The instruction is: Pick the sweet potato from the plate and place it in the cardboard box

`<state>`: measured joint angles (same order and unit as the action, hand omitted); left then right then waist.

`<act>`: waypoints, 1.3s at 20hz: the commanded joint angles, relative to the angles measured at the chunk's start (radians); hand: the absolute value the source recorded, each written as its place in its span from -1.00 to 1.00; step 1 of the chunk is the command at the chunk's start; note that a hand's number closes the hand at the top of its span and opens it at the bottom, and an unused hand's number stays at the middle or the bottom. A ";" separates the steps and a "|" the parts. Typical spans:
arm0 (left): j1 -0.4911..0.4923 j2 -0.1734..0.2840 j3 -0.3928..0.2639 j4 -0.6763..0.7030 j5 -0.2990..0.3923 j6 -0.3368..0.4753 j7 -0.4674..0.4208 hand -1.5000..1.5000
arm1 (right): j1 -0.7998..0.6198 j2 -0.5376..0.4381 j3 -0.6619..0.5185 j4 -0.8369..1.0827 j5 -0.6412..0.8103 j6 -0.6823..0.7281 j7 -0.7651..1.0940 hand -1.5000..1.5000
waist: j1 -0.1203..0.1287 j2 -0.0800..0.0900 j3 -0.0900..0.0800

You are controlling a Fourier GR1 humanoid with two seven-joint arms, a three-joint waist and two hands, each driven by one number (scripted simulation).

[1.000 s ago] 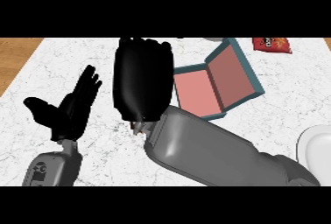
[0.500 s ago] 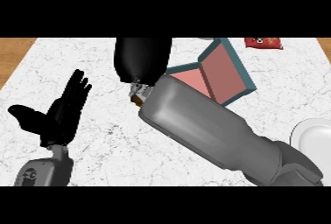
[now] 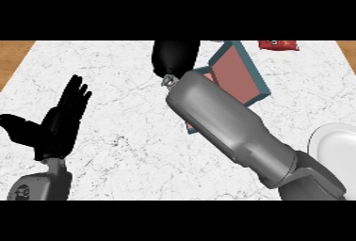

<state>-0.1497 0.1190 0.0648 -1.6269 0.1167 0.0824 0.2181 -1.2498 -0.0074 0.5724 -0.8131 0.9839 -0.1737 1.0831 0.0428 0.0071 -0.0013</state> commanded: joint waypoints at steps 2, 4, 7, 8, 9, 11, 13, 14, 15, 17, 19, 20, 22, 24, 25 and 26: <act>-0.012 -0.007 -0.003 0.004 0.007 -0.003 0.005 0.00 | 0.054 0.007 -0.017 0.136 -0.094 0.161 0.009 1.00 | -0.010 0.002 0.000; 0.023 -0.013 -0.009 -0.041 0.013 0.001 0.019 0.00 | 0.075 0.007 -0.073 0.186 -0.151 0.201 -0.023 -1.00 | -0.006 0.000 0.001; 0.013 0.006 -0.004 -0.045 -0.015 0.012 0.025 0.00 | 0.050 0.007 -0.149 0.240 -0.174 0.159 -0.096 -1.00 | -0.019 -0.001 0.001; -0.008 -0.007 0.011 0.003 0.013 -0.004 -0.009 0.00 | 0.063 0.007 -0.077 0.215 -0.221 0.097 -0.057 -1.00 | -0.003 0.002 0.001; 0.067 -0.010 0.006 0.011 0.000 -0.019 -0.072 0.00 | 0.059 -0.007 -0.157 0.220 -0.158 0.040 -0.129 -1.00 | -0.023 -0.001 0.001; 0.029 0.007 0.006 -0.049 -0.002 0.001 0.012 0.00 | 0.075 0.000 -0.146 0.260 -0.119 -0.069 -0.189 -1.00 | -0.018 0.000 0.001; 0.039 -0.017 0.004 0.004 0.014 -0.016 -0.045 0.00 | 0.049 0.003 -0.124 0.220 -0.064 -0.212 -0.178 -1.00 | -0.012 0.004 0.001; 0.049 -0.011 -0.001 -0.038 0.005 -0.004 -0.017 0.00 | 0.060 -0.035 -0.132 0.175 -0.067 -0.245 -0.226 -1.00 | -0.018 -0.002 0.002; 0.008 0.002 0.022 -0.001 0.016 -0.003 0.006 0.00 | 0.053 -0.037 -0.116 0.136 -0.042 -0.291 -0.239 -1.00 | -0.032 -0.003 0.002; 0.002 -0.022 -0.011 -0.004 -0.018 0.025 0.012 0.00 | 0.051 -0.013 -0.136 0.116 -0.026 -0.397 -0.231 -1.00 | -0.030 -0.002 0.002; 0.016 -0.016 -0.004 -0.022 -0.002 0.011 0.015 0.00 | 0.057 -0.015 -0.183 0.070 -0.053 -0.450 -0.239 -1.00 | -0.034 -0.006 0.002; 0.023 -0.011 0.002 -0.024 0.002 0.002 -0.008 0.00 | 0.079 -0.015 -0.216 0.098 -0.072 -0.509 -0.275 -1.00 | -0.023 0.000 0.002; -0.023 -0.030 -0.011 -0.042 -0.025 0.057 0.053 0.00 | 0.084 -0.023 -0.288 0.028 -0.151 -0.502 -0.287 -1.00 | -0.039 -0.005 0.004; 0.050 -0.014 -0.002 -0.061 -0.005 0.018 0.025 0.00 | 0.088 0.006 -0.322 -0.022 -0.163 -0.594 -0.267 -1.00 | -0.028 -0.008 0.003; 0.021 -0.015 0.013 -0.039 -0.010 0.035 0.017 0.00 | 0.134 -0.002 -0.348 -0.065 -0.197 -0.624 -0.304 -1.00 | -0.044 -0.007 0.003; 0.044 -0.029 -0.022 -0.052 -0.022 0.028 0.017 0.00 | 0.149 0.007 -0.352 -0.088 -0.234 -0.664 -0.307 -1.00 | -0.029 -0.006 0.004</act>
<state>-0.1225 0.1048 0.0645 -1.6676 0.1069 0.1047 0.2350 -1.1451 -0.0136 0.2841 -0.8118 0.8301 -0.6907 0.7882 0.0111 0.0015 0.0016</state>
